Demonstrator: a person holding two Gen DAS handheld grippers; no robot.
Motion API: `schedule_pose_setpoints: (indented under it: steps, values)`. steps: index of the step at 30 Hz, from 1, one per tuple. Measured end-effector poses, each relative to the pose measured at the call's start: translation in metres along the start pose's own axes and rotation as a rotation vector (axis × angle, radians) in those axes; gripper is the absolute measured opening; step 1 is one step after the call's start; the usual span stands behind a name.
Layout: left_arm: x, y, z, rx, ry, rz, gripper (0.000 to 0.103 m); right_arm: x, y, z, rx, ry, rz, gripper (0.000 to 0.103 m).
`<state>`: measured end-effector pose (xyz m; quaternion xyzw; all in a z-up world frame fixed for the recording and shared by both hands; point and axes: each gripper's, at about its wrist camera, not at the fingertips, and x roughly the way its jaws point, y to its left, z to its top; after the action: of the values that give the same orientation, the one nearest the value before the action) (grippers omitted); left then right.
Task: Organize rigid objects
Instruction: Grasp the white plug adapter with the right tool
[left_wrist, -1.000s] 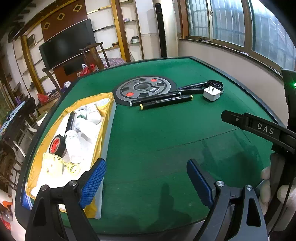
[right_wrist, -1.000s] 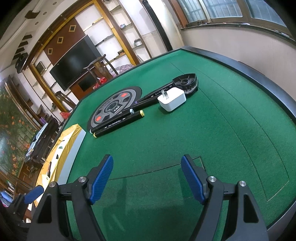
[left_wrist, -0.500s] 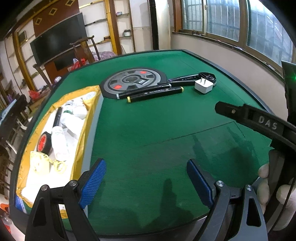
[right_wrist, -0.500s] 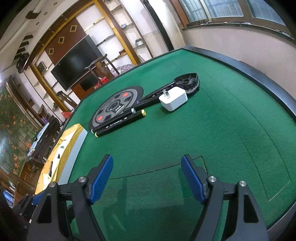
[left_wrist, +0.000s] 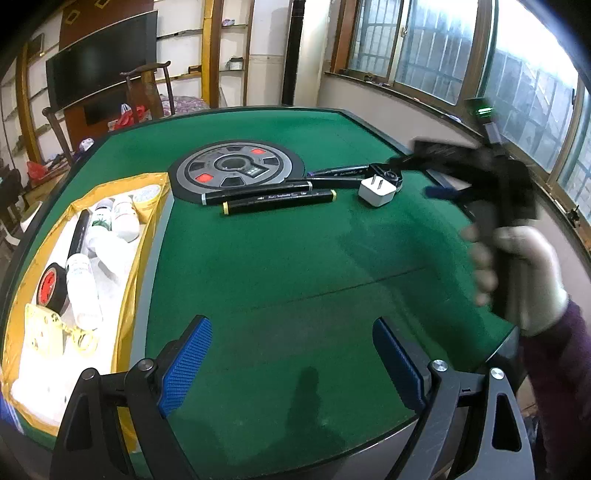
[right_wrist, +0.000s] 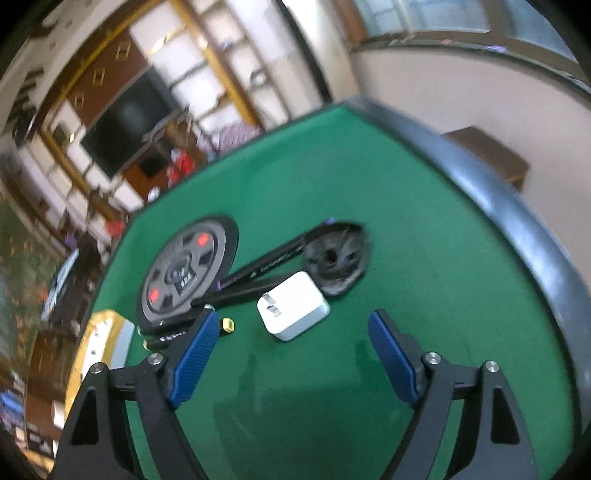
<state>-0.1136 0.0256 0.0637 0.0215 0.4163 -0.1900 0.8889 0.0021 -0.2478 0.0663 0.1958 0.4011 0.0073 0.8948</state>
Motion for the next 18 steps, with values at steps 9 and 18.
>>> schedule_pose_setpoints:
  steps: [9, 18]
  values:
    - [0.008, 0.031, 0.052, -0.081, 0.040, -0.051, 0.092, 0.061, 0.017, 0.009, 0.014, 0.053, -0.151, 0.072]
    - [0.084, 0.022, 0.102, 0.062, 0.173, -0.037, 0.092, 0.034, 0.000, -0.016, -0.016, 0.053, -0.122, 0.058]
